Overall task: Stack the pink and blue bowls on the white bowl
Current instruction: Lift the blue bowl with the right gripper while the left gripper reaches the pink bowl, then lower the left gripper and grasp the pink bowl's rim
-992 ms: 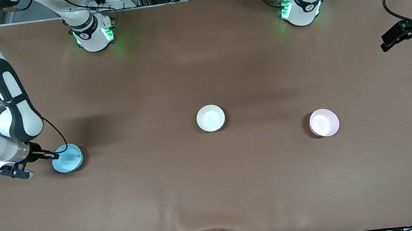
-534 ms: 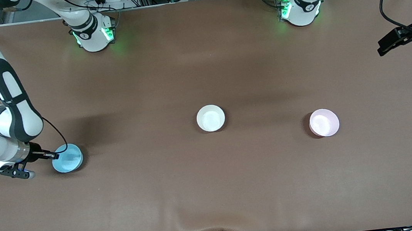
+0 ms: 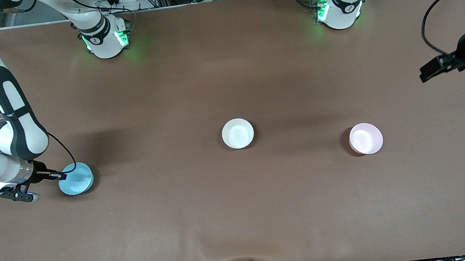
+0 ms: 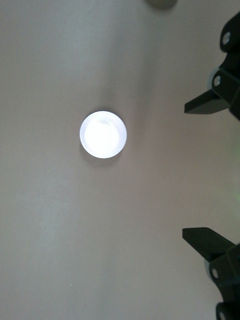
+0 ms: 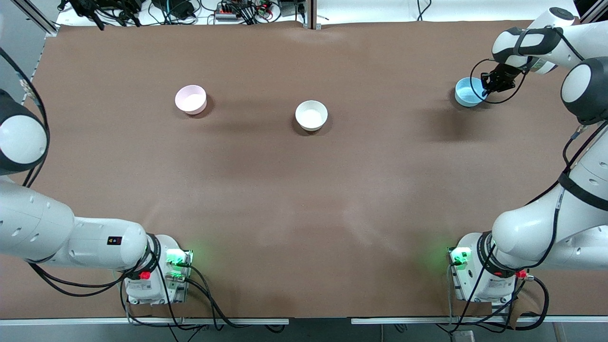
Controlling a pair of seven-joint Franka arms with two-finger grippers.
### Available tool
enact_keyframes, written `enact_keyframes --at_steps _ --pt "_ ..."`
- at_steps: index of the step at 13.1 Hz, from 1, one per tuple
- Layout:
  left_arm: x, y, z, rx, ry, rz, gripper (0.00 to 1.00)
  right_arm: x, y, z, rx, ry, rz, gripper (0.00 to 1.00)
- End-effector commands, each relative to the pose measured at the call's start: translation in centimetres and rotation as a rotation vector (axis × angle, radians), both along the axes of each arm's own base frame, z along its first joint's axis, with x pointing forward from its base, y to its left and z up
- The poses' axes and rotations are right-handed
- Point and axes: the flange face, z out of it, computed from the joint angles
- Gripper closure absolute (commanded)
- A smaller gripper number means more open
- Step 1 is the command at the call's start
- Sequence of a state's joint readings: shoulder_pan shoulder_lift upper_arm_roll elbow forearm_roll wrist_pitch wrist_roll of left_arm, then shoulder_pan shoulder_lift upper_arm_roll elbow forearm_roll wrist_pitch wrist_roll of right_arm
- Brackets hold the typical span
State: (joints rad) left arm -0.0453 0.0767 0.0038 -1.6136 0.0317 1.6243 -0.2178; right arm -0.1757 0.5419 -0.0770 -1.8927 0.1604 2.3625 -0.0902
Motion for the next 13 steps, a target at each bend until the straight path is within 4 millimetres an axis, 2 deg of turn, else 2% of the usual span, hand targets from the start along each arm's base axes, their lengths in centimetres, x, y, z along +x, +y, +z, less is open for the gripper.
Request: enact_keyframes --at_steps 1,6,8,10,13 --pt "1.2 0.1 -5.7 -0.02 -0.022 0.001 0.0 -0.1 -0.3 1.4 0.02 -0.003 0.004 1.0" --pt "4.1 0.3 -17.5 -0.021 -0.004 -0.007 0.0 0.1 -0.3 2.9 0.019 -0.019 0.007 1.0" --pt "4.9 1.2 -20.9 -0.021 0.013 0.004 0.03 0.0 -0.3 2.9 0.02 -0.018 0.005 1.0" --pt "5.2 1.3 -24.0 -0.021 0.038 0.006 0.18 0.0 -0.2 2.8 0.021 -0.015 0.007 1.0" --pt "5.6 1.6 -28.2 -0.024 0.061 0.001 0.22 -0.1 -0.5 2.9 0.021 -0.015 0.002 1.0"
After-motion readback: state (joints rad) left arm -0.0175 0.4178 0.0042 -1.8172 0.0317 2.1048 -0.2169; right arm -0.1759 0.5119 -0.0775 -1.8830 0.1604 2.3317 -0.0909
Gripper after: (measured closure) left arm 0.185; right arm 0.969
